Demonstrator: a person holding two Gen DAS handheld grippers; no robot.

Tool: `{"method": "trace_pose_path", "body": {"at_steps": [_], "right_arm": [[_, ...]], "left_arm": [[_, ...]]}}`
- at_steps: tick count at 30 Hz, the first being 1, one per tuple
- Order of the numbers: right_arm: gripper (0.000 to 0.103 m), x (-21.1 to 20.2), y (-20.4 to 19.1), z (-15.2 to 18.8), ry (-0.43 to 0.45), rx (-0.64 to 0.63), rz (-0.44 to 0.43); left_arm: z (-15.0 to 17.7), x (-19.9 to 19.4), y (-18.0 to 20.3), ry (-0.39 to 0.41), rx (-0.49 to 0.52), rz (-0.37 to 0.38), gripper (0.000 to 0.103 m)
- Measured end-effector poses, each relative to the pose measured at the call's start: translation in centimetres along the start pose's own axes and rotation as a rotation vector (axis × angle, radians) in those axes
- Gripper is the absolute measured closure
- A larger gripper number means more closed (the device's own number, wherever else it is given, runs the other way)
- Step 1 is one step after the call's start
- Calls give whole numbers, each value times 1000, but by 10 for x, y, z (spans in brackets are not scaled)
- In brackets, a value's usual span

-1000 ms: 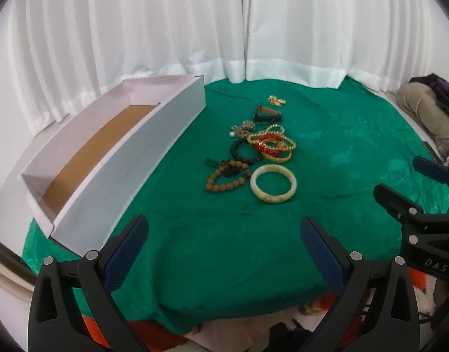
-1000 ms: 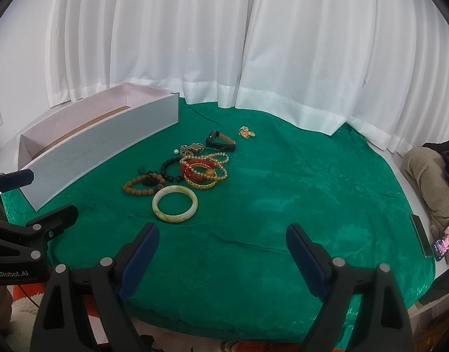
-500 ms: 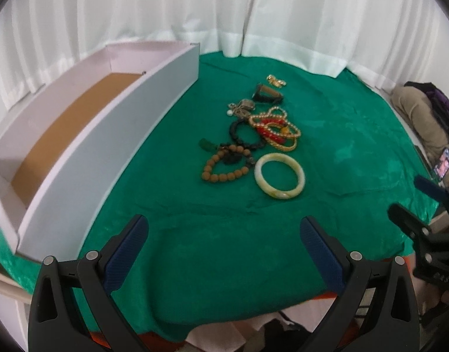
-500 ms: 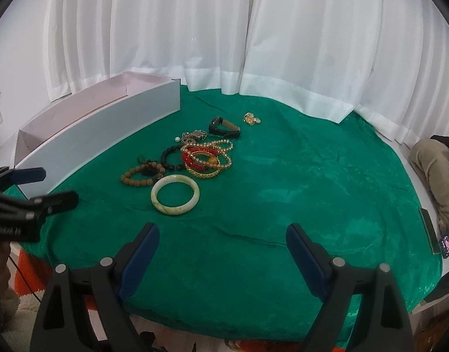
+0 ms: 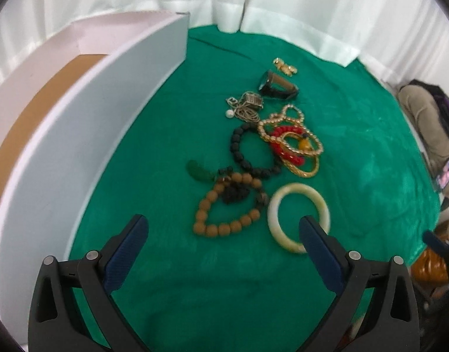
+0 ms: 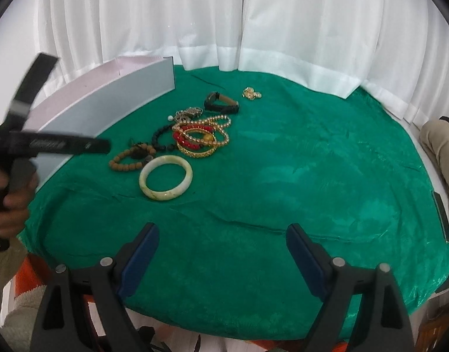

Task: Organize jewelry
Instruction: 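Grasp the green jade pendant with the left gripper while the right gripper grasps the jade bangle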

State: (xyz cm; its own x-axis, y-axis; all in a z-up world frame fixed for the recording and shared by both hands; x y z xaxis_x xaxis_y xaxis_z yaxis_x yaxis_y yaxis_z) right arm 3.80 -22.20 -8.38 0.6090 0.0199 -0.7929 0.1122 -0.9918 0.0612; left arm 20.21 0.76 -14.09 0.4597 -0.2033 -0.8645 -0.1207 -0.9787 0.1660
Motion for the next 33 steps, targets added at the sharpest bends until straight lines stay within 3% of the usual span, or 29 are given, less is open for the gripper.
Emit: {"method": "trace_pose_path", "body": {"at_steps": [2,4,9,10,11,12,14,19,25,30,33], "right_arm": [[13,3,1,0,-3,3,-1],[13,5,3,1,-7,3,0],[13,13,3,4,-30,8,-7],[13,14,3,5,-32,7,-9],[13,15,3,5,-34,8,-10],[13,16,4,5,-36,10,-12],[13,19,4,5,-41,14,-16],[13,23,5,4,-42,19,-20],[13,28,14,4,-51,46,-9],[13,28,13,-2,-37,52,-48],[13,30,7,-11,-15,17,-87]], "left_arm": [[-3,16,4,-16,18,-8,19],[-9,35,2,-51,-15,0,26],[-23,57,-16,-73,-167,29,31],[-26,57,-17,-66,-193,33,36],[-28,58,-19,-69,-209,36,51],[-30,59,-19,-70,-219,36,59],[-32,64,-19,-84,-232,46,98],[-36,55,-25,-74,-285,104,98],[-49,-5,-28,20,-330,208,98],[-51,-43,-26,73,-312,227,98],[-44,-58,-28,97,-294,198,98]]}}
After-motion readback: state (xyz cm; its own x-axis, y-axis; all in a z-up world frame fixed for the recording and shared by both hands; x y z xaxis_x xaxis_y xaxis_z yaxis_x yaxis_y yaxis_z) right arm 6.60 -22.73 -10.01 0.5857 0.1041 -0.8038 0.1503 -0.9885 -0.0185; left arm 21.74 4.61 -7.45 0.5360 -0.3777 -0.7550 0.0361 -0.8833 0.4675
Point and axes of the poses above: each gripper's, at about its wrist camera, not at the fingertips, and x roughly the way its jaws point, y to its right, z to its underside, the point moved 6 cm from there along x, roughly the way its jaws point, and after that the axes turned 2 degrees about -x, right-handed, at the moved point
